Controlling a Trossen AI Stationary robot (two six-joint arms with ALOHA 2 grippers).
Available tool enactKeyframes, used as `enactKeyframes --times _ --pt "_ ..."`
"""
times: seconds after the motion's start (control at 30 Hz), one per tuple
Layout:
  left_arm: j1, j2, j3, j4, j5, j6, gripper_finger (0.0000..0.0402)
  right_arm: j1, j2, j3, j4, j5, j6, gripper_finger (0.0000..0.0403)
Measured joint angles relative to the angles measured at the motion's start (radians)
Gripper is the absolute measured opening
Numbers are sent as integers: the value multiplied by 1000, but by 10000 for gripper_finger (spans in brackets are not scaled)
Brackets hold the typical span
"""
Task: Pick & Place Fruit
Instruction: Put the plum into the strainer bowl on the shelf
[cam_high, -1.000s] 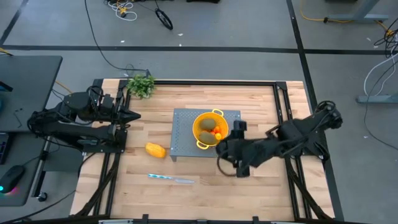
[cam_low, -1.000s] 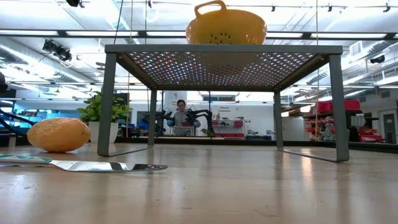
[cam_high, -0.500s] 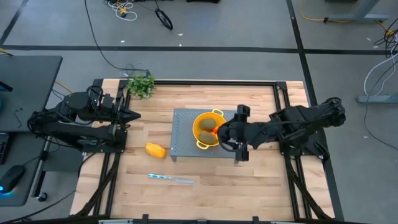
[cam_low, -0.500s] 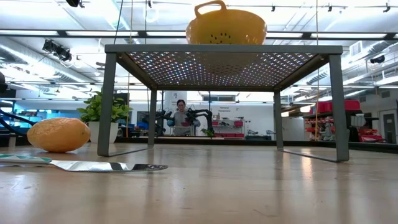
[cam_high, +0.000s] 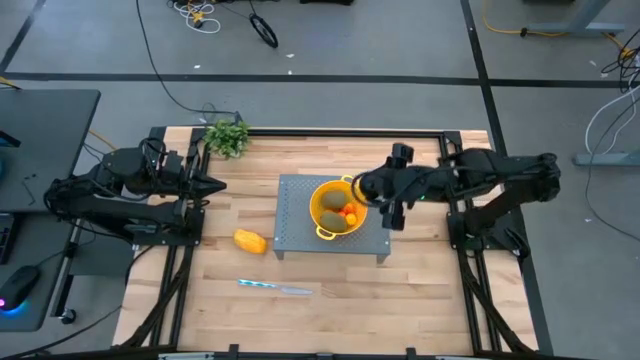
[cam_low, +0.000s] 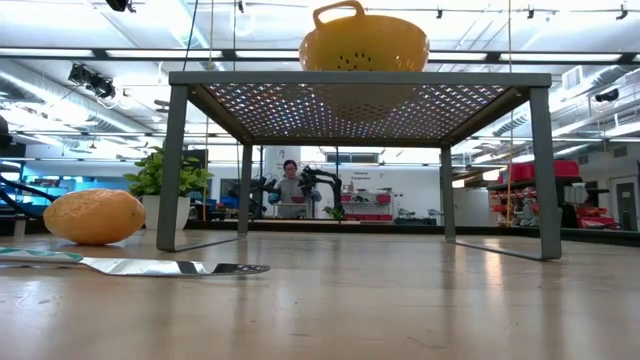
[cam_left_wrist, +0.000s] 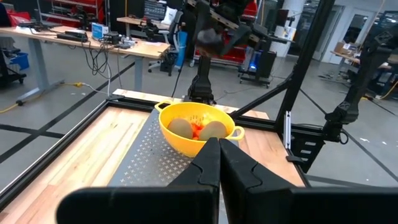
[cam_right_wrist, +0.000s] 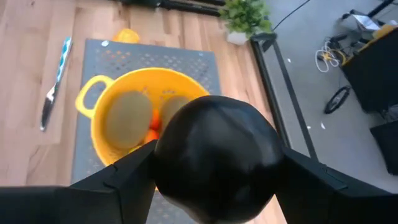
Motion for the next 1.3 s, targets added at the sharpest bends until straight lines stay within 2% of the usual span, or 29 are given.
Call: enactKeyframes --times 0.37,0.63,0.83,1.1,1.3 --pt "0 0 0 0 -23 1 2 -70 -124 0 -6 8 -18 277" --pt "0 0 0 0 -39 0 2 -71 -196 0 -22 8 -18 277" --pt "0 0 0 0 -88 2 3 -71 -227 -18 -47 4 -14 277" --pt "0 0 0 0 -103 -3 9 -71 -282 -206 6 -36 48 277" --pt "0 0 0 -1 -104 -6 10 -71 -343 -466 211 -131 83 277"
